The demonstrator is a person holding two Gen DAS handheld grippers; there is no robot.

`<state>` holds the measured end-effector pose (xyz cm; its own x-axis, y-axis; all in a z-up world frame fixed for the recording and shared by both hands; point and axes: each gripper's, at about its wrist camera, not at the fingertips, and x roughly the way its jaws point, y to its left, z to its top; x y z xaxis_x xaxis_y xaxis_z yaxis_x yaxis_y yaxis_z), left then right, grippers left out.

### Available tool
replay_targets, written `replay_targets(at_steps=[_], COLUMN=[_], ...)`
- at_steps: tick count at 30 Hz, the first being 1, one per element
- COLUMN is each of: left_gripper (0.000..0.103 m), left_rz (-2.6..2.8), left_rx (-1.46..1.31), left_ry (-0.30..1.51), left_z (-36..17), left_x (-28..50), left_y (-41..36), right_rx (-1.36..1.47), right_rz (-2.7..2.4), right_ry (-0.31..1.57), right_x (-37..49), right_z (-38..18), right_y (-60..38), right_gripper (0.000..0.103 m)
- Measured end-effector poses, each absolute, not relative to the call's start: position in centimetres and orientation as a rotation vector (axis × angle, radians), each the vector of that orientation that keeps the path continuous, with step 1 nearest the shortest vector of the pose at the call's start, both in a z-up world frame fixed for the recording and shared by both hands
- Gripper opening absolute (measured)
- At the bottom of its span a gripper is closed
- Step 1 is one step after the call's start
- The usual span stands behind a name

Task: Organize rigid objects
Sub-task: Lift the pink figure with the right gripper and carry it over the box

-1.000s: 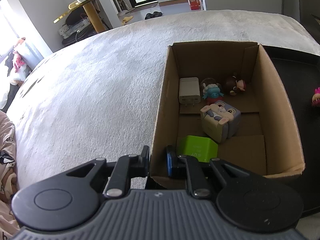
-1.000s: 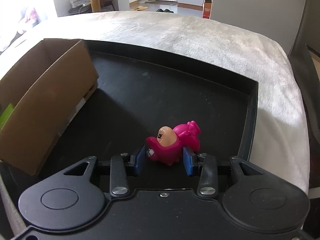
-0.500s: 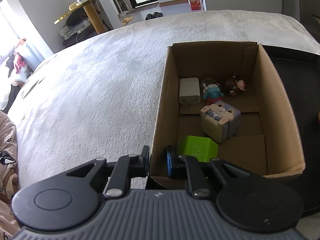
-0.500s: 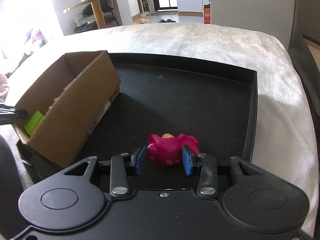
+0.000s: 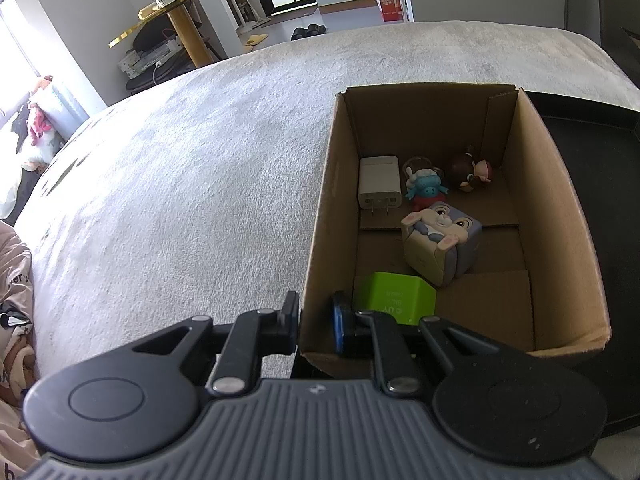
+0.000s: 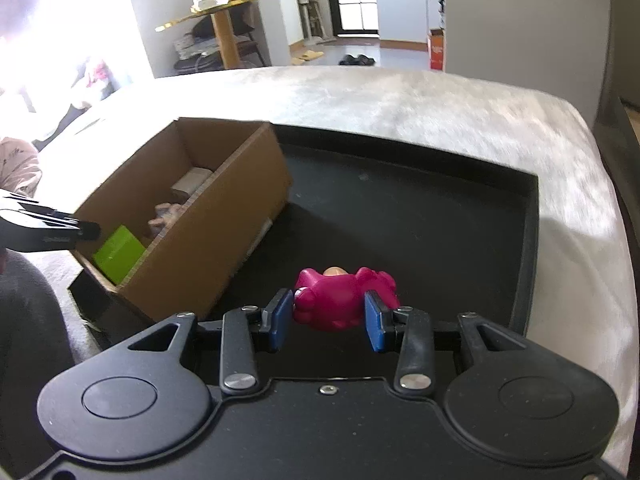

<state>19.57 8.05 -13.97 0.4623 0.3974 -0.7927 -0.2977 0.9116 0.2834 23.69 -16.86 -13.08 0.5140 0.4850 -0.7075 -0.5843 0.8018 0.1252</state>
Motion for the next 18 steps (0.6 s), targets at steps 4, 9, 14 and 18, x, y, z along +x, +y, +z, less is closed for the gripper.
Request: replay_targets(at_steps=[4,9,14,18], left_gripper=[0.016,0.016,0.016,0.015], left_rz=[0.428,0.426,0.422,0.419], left_rx=[0.108,0.102,0.091,0.073], left_ry=[1.004,1.003,1.003,1.003], left_z=[-14.0,-13.9,-14.0,-14.0], left_x=[19.6,19.6,19.6,19.6], left_y=[8.1,8.2,8.4,8.6], right_rx=[-0.157,-0.180,-0.197,-0.201], right_rz=[0.669,0.700,0.730,0.746], right_ry=[0.768,0.723,0.688,0.680], right_x=[23.3,23.3,23.5,23.7], right_z=[-11.5,-9.4,-7.6,-6.9], right_y=[-15.8,-14.1,-12.3,-11.2], right_gripper=[0.038,0.038,0.038,0.038])
